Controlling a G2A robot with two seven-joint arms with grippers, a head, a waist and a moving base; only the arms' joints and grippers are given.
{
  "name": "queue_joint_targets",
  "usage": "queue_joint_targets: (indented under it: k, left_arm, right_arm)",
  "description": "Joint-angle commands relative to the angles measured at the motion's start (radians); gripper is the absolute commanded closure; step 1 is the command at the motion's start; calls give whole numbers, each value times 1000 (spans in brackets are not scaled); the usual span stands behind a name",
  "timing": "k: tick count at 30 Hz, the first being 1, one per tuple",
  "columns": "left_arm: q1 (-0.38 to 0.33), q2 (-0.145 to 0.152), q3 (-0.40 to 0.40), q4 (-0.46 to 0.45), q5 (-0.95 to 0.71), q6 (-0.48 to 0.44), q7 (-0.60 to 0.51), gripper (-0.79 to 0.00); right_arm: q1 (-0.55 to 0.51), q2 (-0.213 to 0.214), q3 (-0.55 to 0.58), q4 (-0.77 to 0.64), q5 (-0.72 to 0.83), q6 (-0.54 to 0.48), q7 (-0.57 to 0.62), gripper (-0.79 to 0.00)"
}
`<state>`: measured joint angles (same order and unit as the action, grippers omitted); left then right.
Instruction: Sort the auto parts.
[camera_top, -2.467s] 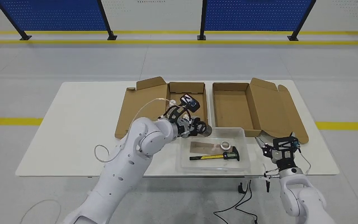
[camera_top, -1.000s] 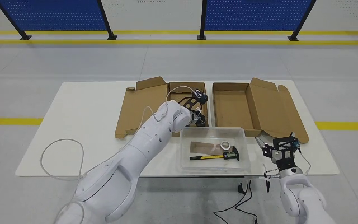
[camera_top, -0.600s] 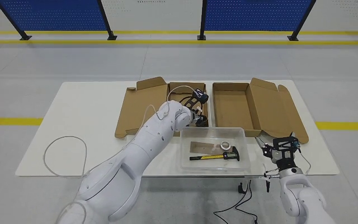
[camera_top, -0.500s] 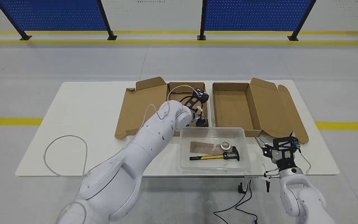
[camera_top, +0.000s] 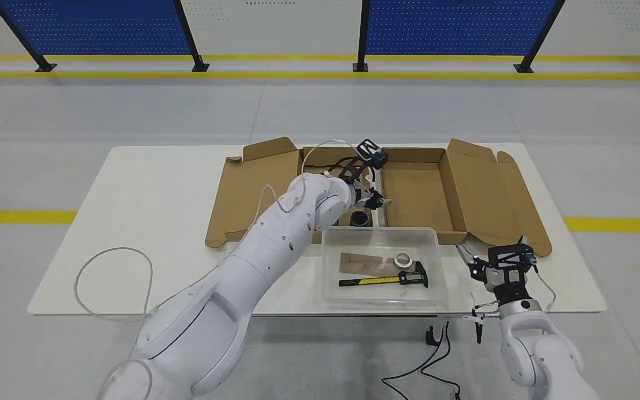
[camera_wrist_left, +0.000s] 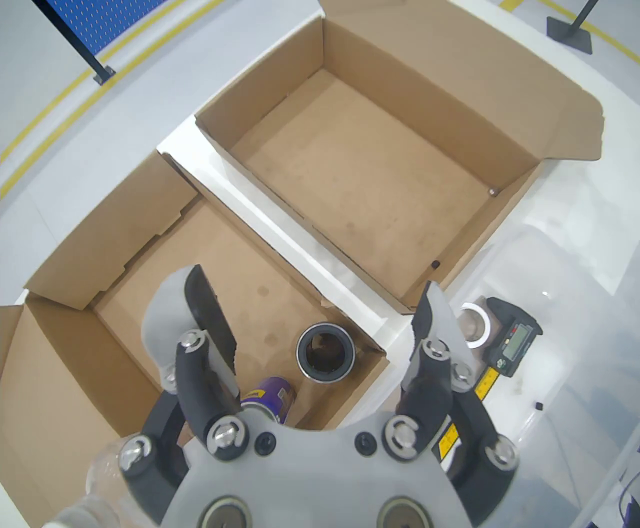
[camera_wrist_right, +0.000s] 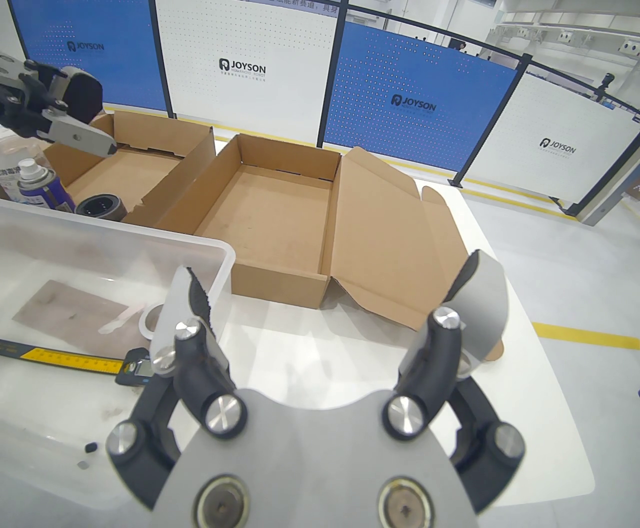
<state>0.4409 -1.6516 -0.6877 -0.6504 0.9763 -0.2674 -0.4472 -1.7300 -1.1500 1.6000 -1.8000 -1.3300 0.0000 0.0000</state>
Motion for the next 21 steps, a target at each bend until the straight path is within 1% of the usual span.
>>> queue_joint_targets:
  k: [1, 4, 6, 10, 13, 17, 21]
  left_arm:
    - [36, 23, -27, -72, 30, 8, 22, -785]
    - [106, 64, -76, -205, 90, 22, 35, -785]
    - [174, 95, -124, -323, 131, 41, 36, -785]
    - [347, 159, -234, -608, 252, 46, 15, -785]
    - [492, 198, -320, -812, 324, 36, 2, -785]
    - [663, 233, -416, -1007, 404, 47, -9, -785]
    - [807, 254, -492, -1142, 451, 78, 3, -785]
  right_arm:
    - [0, 0, 0, 0, 0, 0, 0, -785]
    - [0, 0, 0, 0, 0, 0, 0, -785]
    - [0, 0, 0, 0, 0, 0, 0, -785]
    - [0, 0, 0, 0, 0, 0, 0, -785]
    - [0, 0, 0, 0, 0, 0, 0, -785]
    - [0, 0, 0, 0, 0, 0, 0, -785]
    - [0, 0, 0, 0, 0, 0, 0, -785]
